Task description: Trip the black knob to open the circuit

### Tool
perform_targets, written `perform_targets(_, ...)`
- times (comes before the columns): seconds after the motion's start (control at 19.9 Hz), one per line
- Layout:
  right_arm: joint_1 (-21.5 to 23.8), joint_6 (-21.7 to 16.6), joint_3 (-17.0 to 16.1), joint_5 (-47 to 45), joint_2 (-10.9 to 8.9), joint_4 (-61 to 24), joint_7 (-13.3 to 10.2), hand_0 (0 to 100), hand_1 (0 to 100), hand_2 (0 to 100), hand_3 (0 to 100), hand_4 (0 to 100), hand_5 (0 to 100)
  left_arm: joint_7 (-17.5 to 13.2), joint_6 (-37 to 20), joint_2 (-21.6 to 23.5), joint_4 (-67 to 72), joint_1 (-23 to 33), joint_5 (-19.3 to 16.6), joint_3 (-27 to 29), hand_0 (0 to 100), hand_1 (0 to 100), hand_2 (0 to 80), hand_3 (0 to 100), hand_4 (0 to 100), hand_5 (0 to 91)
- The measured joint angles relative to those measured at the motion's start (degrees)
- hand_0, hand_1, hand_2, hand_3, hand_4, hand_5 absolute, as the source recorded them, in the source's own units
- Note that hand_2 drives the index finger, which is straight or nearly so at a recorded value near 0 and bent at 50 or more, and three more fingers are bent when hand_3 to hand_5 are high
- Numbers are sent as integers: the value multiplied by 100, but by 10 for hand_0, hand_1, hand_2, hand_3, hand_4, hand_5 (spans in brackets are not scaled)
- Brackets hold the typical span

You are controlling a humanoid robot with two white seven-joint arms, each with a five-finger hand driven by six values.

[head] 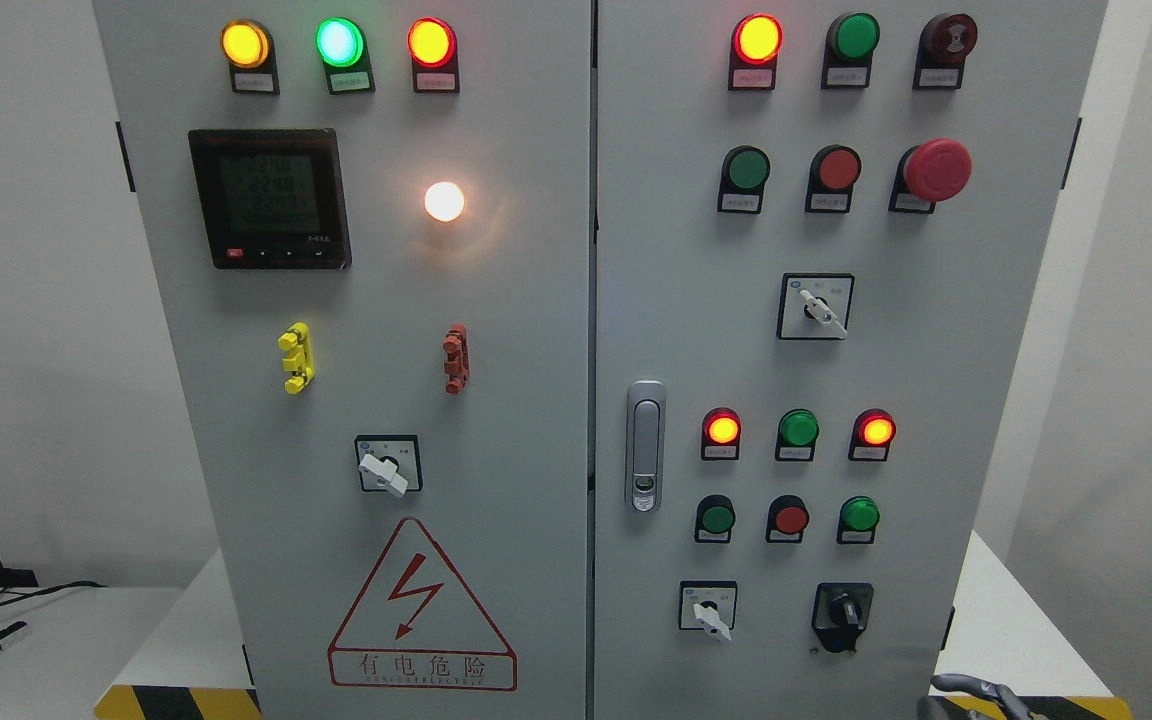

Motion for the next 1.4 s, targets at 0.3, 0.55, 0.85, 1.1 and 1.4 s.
perform_targets(0.3,-220,17,104,57,88,112,-26,352,688,422,1000,1000,954,0,0,0,0,0,0,0,120,389,0,0,0,0)
perform_targets(0.55,-416,26,234,72,133,211,-4,352,689,422,1000,1000,954,0,0,0,0,0,0,0,120,389,0,0,0,0)
perform_targets(0.85,-566,26,333,80,166,326,2,353,689,422,1000,1000,954,0,0,0,0,0,0,0,120,389,0,0,0,0)
perform_targets(1.1,-657,26,381,84,180,436,2,355,689,422,1000,1000,953,0,0,0,0,0,0,0,120,389,0,0,0,0)
perform_targets(1.4,-731,-24,418,89,192,583,4,358,689,423,1000,1000,953,0,0,0,0,0,0,0,120,389,0,0,0,0)
